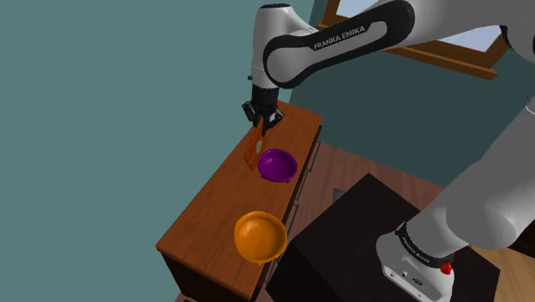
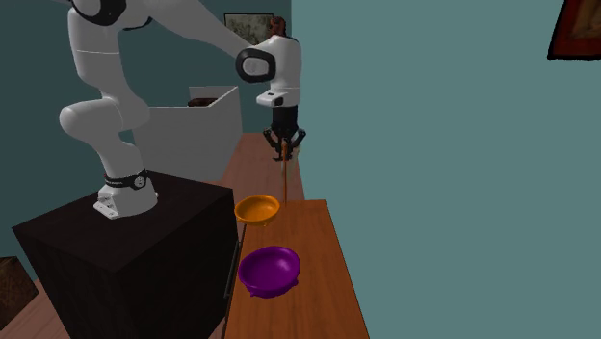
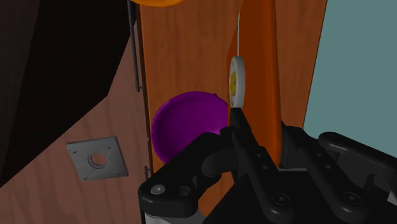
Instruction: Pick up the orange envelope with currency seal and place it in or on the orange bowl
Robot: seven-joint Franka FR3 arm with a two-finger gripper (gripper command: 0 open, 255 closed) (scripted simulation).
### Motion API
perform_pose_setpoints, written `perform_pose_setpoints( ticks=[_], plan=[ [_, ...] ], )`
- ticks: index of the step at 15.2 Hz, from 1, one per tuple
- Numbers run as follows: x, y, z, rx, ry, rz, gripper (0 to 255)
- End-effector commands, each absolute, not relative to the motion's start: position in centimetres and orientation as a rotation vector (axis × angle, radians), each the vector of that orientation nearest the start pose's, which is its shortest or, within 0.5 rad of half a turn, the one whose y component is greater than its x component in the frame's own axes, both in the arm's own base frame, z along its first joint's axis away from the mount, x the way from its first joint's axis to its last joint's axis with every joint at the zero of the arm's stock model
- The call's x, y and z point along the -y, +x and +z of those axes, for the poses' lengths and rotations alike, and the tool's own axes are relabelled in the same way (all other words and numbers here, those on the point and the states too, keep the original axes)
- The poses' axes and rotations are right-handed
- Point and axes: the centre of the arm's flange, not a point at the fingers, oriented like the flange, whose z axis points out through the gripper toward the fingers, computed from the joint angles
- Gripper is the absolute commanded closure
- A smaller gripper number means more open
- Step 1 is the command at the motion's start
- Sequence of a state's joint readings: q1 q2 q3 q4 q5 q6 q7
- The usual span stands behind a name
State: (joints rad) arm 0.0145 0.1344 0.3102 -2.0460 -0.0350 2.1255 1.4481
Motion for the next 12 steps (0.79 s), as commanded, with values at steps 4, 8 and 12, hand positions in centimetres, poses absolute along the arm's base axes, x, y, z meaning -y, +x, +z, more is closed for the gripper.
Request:
perform_pose_setpoints(
  ticks=[4, 8, 12],
  plan=[
    [-20.9, 48.4, 38.6, -1.667, -2.697, 0.062, 255],
    [-23.4, 43.8, 39.6, -1.667, -2.697, 0.062, 255],
    [-25.8, 39.2, 40.7, -1.667, -2.697, 0.062, 255]
  ],
)
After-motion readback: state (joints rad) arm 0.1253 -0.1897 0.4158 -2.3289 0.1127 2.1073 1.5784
